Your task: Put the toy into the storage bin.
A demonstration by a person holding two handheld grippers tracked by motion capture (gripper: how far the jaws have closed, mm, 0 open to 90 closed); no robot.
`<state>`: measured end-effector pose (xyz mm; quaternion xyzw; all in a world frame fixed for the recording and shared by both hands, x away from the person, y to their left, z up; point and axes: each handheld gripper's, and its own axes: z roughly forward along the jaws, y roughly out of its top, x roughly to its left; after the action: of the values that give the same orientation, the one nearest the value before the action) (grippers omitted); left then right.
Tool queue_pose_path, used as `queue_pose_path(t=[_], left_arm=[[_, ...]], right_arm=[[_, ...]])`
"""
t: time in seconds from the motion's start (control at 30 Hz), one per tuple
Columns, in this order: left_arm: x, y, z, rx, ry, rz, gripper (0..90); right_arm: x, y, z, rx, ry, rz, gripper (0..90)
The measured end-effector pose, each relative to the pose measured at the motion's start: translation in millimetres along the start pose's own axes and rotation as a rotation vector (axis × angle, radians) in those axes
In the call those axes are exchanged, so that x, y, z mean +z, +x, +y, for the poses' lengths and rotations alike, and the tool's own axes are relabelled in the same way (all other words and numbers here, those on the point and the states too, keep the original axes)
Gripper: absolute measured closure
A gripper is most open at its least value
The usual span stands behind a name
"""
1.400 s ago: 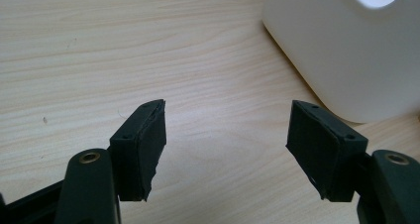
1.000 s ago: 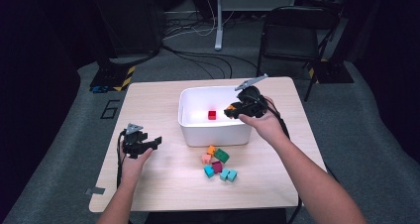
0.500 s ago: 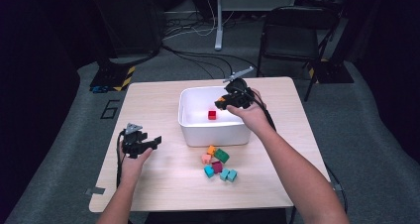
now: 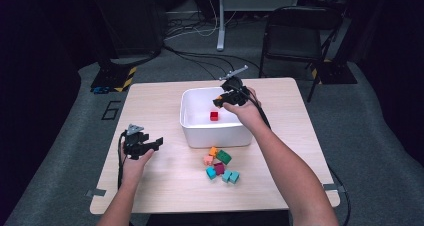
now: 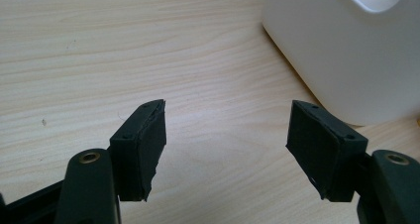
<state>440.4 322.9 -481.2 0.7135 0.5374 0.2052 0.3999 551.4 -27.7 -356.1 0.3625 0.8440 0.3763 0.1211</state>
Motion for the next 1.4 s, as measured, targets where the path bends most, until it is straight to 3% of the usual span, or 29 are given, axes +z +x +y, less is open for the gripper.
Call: queue_pose_path(t=[0.37,0.7,1.4], left_arm=[[0.4,0.2,0.0,0.001,-0.004,-0.002,31.1],[-0.7,0.9,0.3,-0.001,-0.006,-0.004,31.0],[-0.1,0.3,-0.1,-0.002,-0.003,0.002,31.1]], right_arm=[[14.7,-4.7,9.1,0.019,0.038,-0.031,58.2],[20.5,-1.5,7.7,0.008,0.065,-0.024,56.0],[-28.5,28.2,-20.4,-0.061,-0.014,0.040,53.2]])
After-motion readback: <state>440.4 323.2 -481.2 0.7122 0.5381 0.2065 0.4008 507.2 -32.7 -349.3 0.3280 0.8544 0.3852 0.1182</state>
